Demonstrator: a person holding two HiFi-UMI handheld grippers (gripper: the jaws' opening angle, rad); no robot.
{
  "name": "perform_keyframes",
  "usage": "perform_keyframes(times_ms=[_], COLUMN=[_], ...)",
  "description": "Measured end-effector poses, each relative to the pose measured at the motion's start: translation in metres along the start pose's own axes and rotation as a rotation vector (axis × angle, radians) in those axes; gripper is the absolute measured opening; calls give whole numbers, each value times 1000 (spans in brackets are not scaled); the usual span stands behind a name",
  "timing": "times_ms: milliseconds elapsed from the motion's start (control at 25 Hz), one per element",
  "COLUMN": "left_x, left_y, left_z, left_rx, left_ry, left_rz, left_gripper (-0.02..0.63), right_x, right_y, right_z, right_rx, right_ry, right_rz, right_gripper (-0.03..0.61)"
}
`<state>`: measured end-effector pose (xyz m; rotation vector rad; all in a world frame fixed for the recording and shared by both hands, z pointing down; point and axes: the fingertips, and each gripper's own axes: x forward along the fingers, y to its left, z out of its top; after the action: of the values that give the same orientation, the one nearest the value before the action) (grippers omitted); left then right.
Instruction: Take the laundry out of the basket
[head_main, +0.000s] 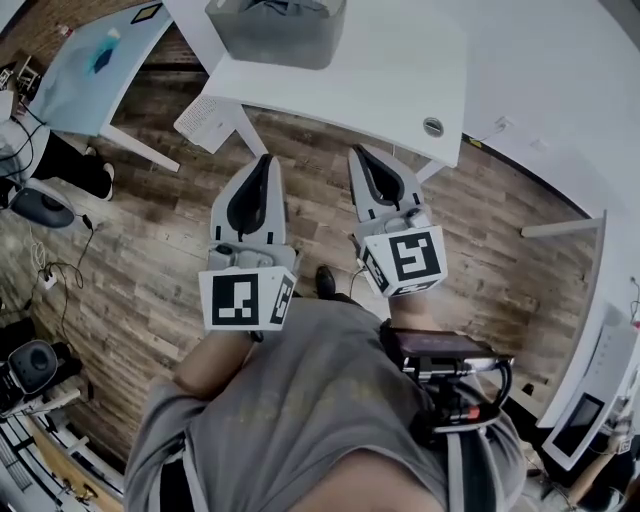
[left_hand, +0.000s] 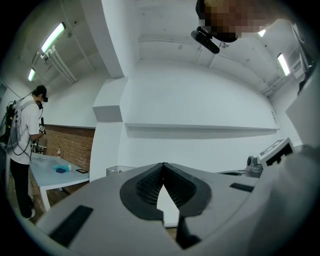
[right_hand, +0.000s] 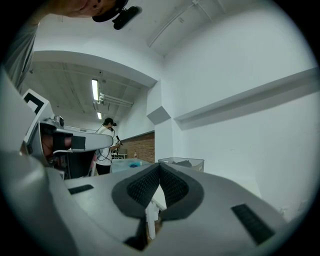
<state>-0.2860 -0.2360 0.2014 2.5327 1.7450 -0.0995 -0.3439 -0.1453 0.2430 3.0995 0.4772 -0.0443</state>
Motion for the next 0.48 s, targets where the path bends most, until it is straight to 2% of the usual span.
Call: perform_keyframes(times_ms=[280,480], left_x=[31,60], left_y=[22,54], left_z=[-12,-23], left_rx=[-16,-46], left_ry=[14,11], left_rz=[25,40], left_gripper=[9,9], right_x=[38,80], right_y=[-14,-19], right_z=[-10,-19], right_rx=[5,-11], right_ry=[20,45], right_rz=[15,27], right_gripper=[8,8])
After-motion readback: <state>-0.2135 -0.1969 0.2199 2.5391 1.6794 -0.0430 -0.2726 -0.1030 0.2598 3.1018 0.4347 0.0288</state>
